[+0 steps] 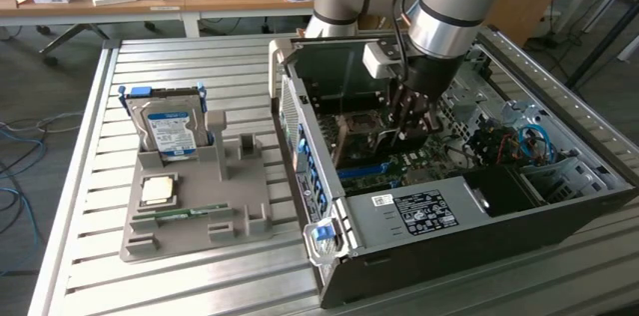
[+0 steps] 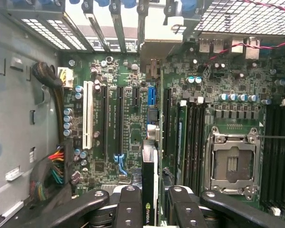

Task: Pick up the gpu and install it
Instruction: 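Insert the gpu into the slot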

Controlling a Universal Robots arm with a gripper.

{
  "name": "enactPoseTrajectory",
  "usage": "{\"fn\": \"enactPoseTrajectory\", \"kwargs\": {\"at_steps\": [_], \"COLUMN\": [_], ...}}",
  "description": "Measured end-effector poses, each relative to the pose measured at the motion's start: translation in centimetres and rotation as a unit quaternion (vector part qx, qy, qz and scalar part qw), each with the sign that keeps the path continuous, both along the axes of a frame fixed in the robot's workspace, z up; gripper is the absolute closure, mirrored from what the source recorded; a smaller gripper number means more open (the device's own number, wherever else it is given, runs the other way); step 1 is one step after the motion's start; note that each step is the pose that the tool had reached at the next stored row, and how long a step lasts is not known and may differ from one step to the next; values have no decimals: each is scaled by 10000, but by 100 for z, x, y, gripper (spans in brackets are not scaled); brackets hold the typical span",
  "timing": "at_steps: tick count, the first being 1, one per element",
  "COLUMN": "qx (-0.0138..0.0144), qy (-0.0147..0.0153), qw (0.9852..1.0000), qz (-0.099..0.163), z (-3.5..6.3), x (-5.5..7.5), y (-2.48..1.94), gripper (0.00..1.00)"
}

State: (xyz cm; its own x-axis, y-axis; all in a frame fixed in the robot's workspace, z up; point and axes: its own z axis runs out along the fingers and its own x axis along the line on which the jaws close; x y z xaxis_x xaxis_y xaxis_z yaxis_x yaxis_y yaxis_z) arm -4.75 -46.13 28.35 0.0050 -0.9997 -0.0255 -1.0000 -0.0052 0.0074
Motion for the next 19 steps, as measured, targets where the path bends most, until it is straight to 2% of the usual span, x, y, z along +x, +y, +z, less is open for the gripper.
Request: {"fn": "enactPoseTrajectory", "kwargs": {"at_steps": [10, 19], "qx": [0, 0], "qy": [-5, -7], "qw": [10000, 10000], "qz": [1, 1], "z": [-95, -98], "x": [-50, -77], "y": [0, -10], "gripper": [74, 74]}}
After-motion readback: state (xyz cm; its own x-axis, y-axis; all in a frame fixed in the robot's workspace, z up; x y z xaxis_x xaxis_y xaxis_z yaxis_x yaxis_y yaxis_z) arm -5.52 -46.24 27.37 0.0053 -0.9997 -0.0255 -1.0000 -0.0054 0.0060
